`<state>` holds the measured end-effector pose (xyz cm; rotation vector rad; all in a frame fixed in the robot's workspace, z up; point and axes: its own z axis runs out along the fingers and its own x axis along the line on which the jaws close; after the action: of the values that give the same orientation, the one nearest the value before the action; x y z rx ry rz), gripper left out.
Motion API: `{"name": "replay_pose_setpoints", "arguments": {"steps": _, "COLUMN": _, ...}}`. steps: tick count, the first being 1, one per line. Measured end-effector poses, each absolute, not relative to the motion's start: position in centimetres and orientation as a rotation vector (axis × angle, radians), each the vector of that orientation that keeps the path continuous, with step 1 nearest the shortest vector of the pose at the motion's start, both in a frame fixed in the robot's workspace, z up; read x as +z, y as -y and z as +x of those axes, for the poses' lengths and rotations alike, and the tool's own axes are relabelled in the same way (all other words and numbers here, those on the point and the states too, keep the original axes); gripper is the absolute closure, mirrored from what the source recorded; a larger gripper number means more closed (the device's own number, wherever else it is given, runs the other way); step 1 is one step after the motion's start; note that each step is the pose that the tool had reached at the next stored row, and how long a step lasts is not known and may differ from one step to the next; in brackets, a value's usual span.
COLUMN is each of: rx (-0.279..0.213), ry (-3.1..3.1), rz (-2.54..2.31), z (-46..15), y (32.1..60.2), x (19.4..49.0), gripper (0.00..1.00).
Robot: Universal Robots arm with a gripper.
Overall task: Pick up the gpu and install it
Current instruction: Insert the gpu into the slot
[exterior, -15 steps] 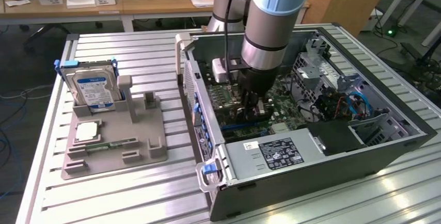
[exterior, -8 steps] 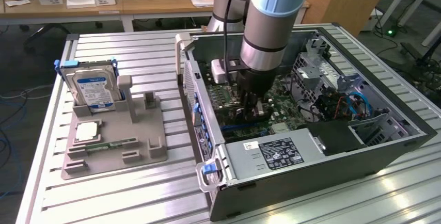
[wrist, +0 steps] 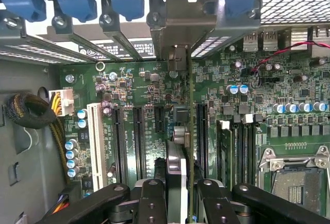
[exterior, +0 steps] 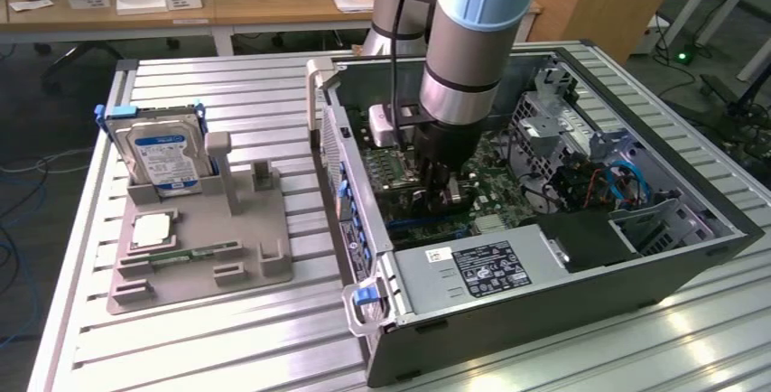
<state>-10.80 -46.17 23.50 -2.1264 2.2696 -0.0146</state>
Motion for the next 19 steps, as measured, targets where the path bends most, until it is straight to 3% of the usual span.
{"name": "replay_pose_setpoints", "arguments": {"steps": 19, "rx": -0.012, "ry": -2.265, "rz": -2.129, "z": -10.8, "y": 46.13, "x": 23.52, "gripper": 0.72}}
